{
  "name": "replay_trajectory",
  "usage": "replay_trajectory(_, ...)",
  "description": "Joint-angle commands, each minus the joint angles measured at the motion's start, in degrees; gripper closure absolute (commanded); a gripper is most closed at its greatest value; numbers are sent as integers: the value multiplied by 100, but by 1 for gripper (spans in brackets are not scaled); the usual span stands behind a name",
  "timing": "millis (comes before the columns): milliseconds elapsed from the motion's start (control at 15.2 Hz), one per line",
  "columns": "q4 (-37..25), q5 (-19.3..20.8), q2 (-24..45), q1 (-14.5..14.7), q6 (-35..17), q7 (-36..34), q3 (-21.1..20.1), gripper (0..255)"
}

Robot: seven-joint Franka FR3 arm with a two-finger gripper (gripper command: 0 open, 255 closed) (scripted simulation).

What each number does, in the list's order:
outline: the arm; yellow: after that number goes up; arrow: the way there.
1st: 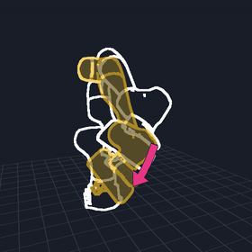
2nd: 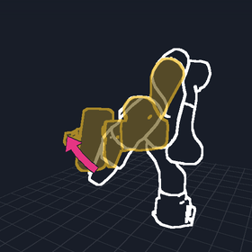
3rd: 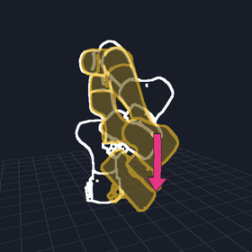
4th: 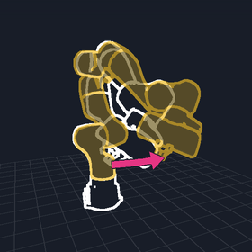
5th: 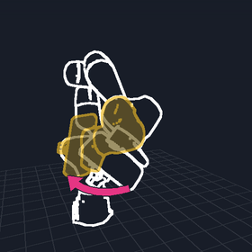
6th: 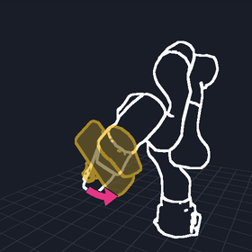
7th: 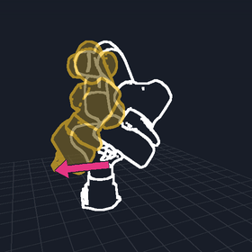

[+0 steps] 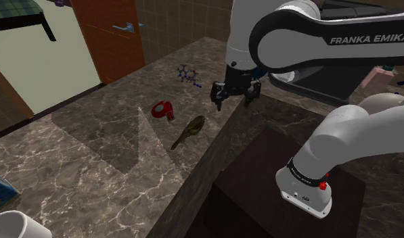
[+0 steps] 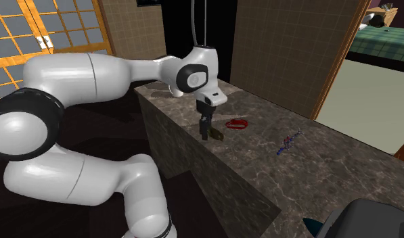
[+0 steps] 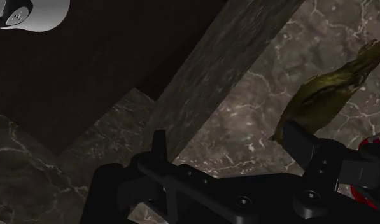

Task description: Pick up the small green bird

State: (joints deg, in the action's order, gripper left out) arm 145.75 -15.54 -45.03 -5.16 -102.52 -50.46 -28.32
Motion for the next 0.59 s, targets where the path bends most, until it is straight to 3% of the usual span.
replay_trajectory(0, -67, -239, 235, -122, -271, -716, -416, 0)
replay_trajectory(264, -383, -478, 888, -552, -833, -2025, -1245, 0)
replay_trajectory(528, -845, -416, 1688, -1216, -1402, -3393, -2168, 0)
